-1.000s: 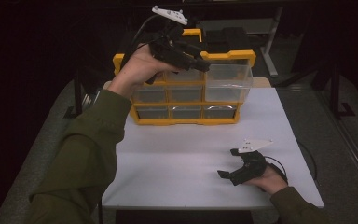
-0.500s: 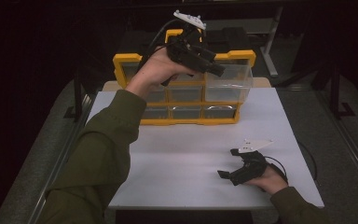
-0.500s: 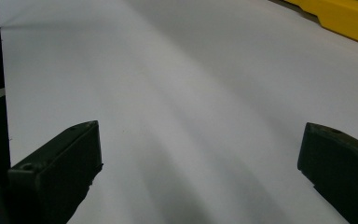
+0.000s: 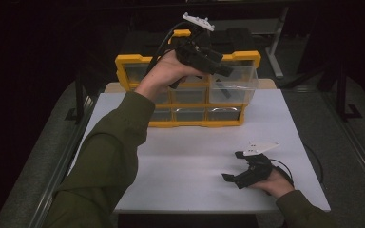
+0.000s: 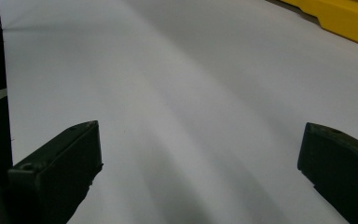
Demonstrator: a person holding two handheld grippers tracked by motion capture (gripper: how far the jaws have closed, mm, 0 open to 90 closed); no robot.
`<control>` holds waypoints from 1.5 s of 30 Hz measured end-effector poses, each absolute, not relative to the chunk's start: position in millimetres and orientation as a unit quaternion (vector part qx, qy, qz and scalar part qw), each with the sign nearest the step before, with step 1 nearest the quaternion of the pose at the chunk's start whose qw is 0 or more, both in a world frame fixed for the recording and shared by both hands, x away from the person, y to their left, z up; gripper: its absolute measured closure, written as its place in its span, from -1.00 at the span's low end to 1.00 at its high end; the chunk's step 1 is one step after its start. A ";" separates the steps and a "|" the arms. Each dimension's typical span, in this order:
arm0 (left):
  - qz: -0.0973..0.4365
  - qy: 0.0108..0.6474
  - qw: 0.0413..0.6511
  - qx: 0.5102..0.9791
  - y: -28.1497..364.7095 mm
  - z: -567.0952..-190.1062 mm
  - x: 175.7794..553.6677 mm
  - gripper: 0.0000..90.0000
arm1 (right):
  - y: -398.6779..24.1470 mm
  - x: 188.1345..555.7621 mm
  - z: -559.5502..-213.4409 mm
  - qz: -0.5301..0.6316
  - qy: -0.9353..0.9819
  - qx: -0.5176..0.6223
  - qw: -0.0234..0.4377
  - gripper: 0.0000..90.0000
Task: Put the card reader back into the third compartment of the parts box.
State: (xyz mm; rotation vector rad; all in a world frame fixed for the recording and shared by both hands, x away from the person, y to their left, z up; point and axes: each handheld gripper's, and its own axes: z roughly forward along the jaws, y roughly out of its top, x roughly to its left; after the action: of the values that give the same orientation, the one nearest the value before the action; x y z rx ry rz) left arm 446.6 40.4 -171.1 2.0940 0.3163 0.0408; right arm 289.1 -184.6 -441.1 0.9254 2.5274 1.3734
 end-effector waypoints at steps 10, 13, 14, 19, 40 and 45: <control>0.020 0.132 0.493 0.860 59.0 -170.2 439.8 -0.44 | -185.7 289.3 -442.1 0.452 0.835 0.308 0.058 -1.00; 0.021 0.134 0.494 0.859 67.1 -169.7 438.0 -0.46 | -186.3 289.6 -442.5 0.452 0.835 0.309 0.058 -1.00; 0.021 0.134 0.494 0.859 67.1 -169.7 438.0 -0.47 | -186.3 289.6 -442.5 0.452 0.835 0.309 0.058 -1.00; 0.024 0.135 0.494 0.858 82.9 -169.9 432.1 -0.53 | -187.3 289.2 -442.6 0.451 0.834 0.312 0.057 -1.00; 0.060 0.176 0.494 0.849 158.5 -208.2 401.0 -0.71 | -183.8 289.4 -442.5 0.451 0.835 0.309 0.057 -1.00; 0.067 0.188 0.496 0.845 172.2 -222.0 392.9 -0.82 | -183.0 289.2 -442.6 0.450 0.836 0.308 0.059 -1.00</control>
State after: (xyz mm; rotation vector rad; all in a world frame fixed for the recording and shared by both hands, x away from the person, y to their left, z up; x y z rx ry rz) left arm 392.9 172.2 -222.0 2.0473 0.4566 0.1629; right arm 289.2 -183.0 -442.6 0.9327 2.5323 1.3645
